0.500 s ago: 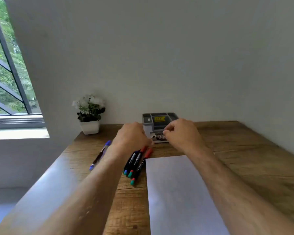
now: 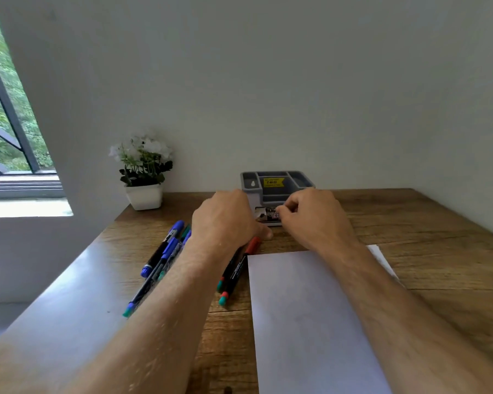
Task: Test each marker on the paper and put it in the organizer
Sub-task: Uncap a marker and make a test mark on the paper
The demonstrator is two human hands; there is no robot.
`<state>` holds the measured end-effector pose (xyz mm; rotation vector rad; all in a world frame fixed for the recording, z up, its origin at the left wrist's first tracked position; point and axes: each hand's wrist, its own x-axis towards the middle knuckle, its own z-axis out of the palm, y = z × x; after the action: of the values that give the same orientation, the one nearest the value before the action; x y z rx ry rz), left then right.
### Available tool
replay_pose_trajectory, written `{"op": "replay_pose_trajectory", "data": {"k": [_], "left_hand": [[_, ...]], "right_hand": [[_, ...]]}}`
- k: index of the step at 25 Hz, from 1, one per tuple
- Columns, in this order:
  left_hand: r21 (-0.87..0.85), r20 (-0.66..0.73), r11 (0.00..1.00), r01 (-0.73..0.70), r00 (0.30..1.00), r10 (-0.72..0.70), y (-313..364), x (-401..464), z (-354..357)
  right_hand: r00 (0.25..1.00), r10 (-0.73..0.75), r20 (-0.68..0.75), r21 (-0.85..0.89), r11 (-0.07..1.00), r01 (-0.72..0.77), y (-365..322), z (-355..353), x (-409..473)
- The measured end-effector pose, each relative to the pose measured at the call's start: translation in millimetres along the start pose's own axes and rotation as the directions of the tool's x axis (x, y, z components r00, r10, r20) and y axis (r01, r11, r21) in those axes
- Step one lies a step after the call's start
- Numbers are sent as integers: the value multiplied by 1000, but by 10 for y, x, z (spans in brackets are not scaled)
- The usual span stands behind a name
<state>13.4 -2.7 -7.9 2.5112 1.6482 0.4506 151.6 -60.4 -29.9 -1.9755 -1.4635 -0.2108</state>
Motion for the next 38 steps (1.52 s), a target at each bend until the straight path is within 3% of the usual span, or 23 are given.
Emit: {"op": "replay_pose_trajectory", "data": {"k": [6,12,14,17,20,22,24,29,34,38], "left_hand": [[78,130,997,19,991,-29,8,20,55],[-7,27,999,42,999,-42,-7,2,77],[-160,-64,984,83,993,-95,-35,-2,-10],[-515,-128,854,73,979,-161,-69,10,-129],[-834,-70,551,28,985,-157,-22,-40,-139],[-944,-21,327,29,989,-149,14,-69,-111],[-977,4,209,35,989,-146,23,-65,-84],[-994,18,104,29,995,-99,-15,-40,-23],[-999,26,29,26,1000,-13,-72,-57,-14],[-999,52,0,52,998,39,-118,-59,-8]], "right_hand": [[1000,4,-6,-31,1000,-4,46,-25,30],[1000,-24,-14,-18,1000,24,15,-16,4],[1000,-24,-15,16,1000,25,15,-4,6],[999,3,-42,200,980,6,-52,-26,1],[998,50,41,460,886,-63,-167,-111,-49],[991,10,136,582,809,-88,-222,-130,-105],[987,-19,161,599,796,-82,-244,-119,-126],[994,16,112,541,837,-75,-214,-121,-106],[995,-94,-27,329,939,98,-164,-100,-155],[993,-107,-53,303,946,119,-122,-103,-166]]}}
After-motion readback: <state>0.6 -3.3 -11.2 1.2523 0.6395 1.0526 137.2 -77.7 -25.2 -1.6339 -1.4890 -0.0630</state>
